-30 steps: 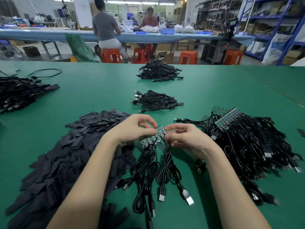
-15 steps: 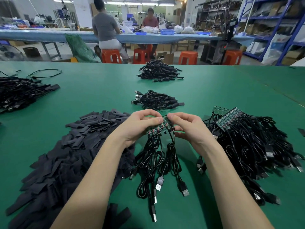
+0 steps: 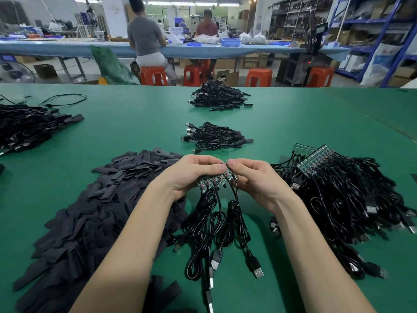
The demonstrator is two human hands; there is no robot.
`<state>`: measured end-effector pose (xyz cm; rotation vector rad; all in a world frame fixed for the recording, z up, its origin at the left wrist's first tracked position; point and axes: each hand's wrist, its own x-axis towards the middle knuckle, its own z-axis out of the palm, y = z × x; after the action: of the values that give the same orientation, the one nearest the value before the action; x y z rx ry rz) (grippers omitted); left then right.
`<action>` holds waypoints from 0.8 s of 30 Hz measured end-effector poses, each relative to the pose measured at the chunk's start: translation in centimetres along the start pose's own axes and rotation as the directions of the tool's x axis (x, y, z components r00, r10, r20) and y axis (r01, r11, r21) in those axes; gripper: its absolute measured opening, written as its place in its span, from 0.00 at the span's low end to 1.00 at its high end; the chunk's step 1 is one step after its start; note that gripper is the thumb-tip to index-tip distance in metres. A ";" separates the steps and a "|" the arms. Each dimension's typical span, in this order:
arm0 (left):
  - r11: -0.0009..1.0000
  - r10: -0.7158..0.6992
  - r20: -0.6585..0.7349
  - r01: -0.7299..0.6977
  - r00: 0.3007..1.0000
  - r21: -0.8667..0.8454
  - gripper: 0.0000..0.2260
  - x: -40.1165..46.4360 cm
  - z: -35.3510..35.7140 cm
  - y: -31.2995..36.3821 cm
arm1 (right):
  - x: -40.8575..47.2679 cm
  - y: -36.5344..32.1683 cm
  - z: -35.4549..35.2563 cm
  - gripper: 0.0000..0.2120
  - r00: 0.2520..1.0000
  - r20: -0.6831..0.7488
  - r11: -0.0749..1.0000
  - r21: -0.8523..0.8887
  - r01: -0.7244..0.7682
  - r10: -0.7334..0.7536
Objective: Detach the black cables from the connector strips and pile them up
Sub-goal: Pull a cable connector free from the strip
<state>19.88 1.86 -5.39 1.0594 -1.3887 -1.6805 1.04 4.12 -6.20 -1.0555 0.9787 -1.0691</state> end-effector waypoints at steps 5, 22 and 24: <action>0.999 -0.018 -0.019 0.018 1.000 0.038 0.13 -0.1 -0.1 0.2 | 0.2 0.4 0.2 0.18 0.998 0.024 0.993 0.103 -0.064 0.061; 0.999 -0.053 0.022 0.053 0.998 0.001 0.07 -0.1 -0.2 -0.2 | 0.1 0.1 1.0 0.05 0.962 -0.013 0.922 0.290 -0.256 0.272; 0.999 -0.040 0.070 0.041 0.997 -0.019 0.09 -0.1 -0.3 -0.2 | -0.1 -0.1 1.0 0.06 0.962 -0.026 0.914 0.322 -0.248 0.271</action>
<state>20.16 1.84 -5.61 1.0333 -1.3994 -1.7721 2.01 4.34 -5.92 -0.6096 0.9361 -1.0052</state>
